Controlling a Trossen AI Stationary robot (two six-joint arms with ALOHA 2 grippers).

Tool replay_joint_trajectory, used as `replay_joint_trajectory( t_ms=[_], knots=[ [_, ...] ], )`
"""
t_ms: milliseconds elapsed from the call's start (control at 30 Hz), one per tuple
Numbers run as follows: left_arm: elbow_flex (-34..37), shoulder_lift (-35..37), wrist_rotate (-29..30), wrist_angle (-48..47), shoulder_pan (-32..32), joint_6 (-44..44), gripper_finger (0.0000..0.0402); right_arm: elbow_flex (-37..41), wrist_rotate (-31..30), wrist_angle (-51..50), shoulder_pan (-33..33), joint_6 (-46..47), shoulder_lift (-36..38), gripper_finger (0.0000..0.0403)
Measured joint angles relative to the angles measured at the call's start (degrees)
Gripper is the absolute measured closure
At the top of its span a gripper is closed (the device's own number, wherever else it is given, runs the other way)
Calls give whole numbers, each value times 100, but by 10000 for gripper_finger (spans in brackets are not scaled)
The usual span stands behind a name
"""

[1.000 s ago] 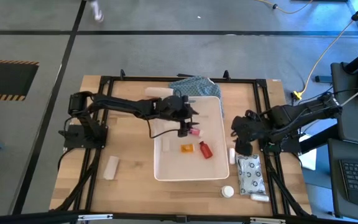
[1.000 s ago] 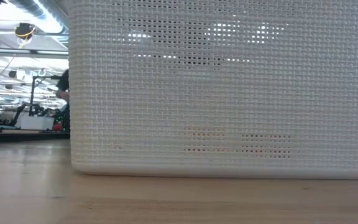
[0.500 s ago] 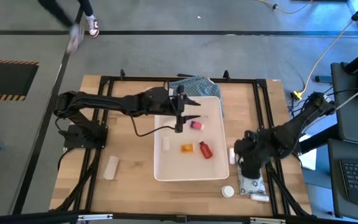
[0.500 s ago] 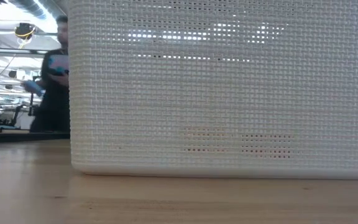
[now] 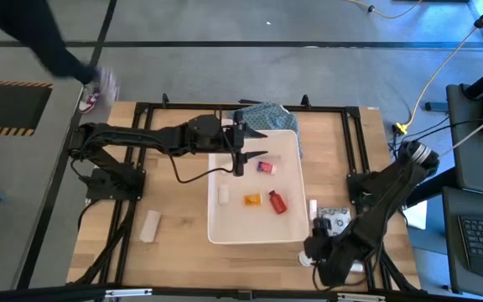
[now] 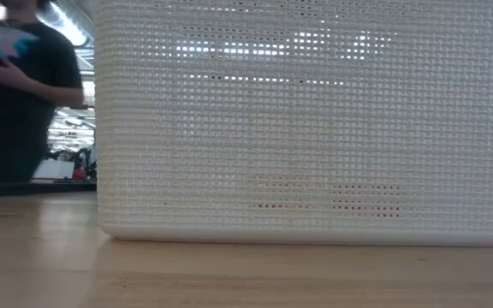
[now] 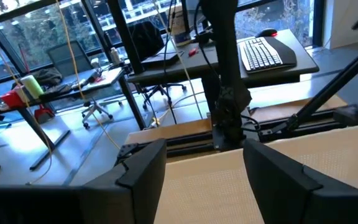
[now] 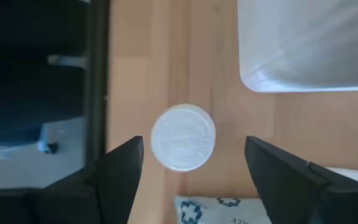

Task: Pick & place medical supplies in basket/bin
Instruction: Put the white pill bottle into the white bin

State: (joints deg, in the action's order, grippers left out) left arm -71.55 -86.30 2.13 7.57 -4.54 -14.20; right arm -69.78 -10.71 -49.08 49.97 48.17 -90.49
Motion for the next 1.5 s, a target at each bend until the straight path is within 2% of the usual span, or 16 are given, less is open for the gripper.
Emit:
replay_joint_trajectory(
  t_ms=[167, 933, 1233, 1367, 1500],
  knots=[
    [0, 0, 141, 8, 0, 111, 194, 4, -14, 2, 69, -34, -393, 121],
    [0, 0, 147, -9, 4, 304, 194, 6, -167, 249, 136, -240, -504, 121],
    [2, 0, 149, -9, 4, 299, 194, 387, -139, 873, 108, -189, -510, 122],
    [2, 0, 148, -9, 7, 306, 194, 387, -130, 909, 108, -185, -510, 146],
    [2, 0, 149, -9, 31, 306, 194, 387, -29, 909, 108, -176, -507, 190]
  ],
)
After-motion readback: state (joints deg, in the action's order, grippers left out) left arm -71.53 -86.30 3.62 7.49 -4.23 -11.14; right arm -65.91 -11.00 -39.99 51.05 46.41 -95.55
